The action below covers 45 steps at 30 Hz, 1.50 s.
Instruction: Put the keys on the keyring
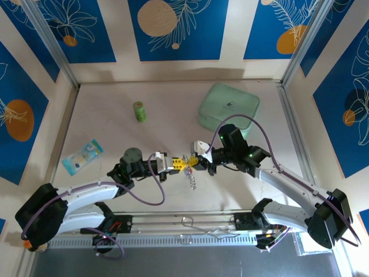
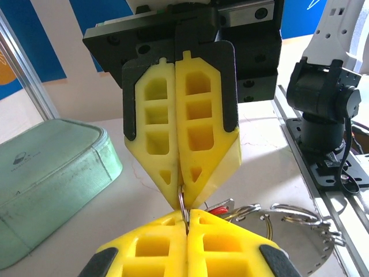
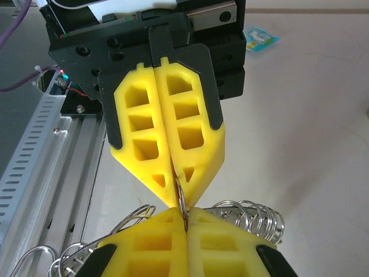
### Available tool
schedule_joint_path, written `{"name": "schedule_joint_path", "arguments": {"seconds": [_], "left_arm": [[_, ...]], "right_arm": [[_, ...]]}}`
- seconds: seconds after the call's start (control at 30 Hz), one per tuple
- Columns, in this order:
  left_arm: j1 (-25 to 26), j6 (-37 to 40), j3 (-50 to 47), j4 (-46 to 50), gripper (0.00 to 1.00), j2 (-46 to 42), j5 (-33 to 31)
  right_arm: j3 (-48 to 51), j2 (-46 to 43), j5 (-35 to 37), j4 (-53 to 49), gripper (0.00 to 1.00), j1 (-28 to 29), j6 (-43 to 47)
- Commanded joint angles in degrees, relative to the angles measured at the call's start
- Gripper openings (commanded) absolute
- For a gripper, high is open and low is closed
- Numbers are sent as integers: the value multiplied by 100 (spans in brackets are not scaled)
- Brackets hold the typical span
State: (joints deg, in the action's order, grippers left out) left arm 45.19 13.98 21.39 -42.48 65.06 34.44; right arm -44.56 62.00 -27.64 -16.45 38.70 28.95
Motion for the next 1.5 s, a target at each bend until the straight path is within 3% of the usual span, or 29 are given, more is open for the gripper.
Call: {"name": "schedule_joint_path", "arguments": {"seconds": [0.0,0.07,0.2,0.37,0.53,0.63,0.73,0.83,1.0,1.47], "left_arm": [[37,152,216,271,11,-99,-292],[37,412,327,810,19,-197,-392],[39,767,623,1744,20,-283,-329],[44,908,809,2090,12,-233,-255],[50,950,902,2169,2,-147,-194],[51,878,857,1989,0,-159,-156],[46,691,657,1502,0,-212,-173],[47,466,437,936,0,-222,-166],[51,162,209,246,0,-155,-163],[47,-87,67,-366,0,-10,3]], "right_arm": [[-232,76,-199,-403,0,48,152],[-342,69,86,-654,0,91,313],[-686,203,643,-1311,0,238,720],[-1068,379,1081,-1781,0,474,1039],[-1196,422,1069,-1733,0,678,1043],[-1118,367,978,-1571,1,677,910],[-776,143,743,-1096,24,478,592],[-436,-76,286,-632,32,196,174],[-23,-288,-2,-113,34,-35,-263],[359,-540,-420,242,36,-231,-617]]}}
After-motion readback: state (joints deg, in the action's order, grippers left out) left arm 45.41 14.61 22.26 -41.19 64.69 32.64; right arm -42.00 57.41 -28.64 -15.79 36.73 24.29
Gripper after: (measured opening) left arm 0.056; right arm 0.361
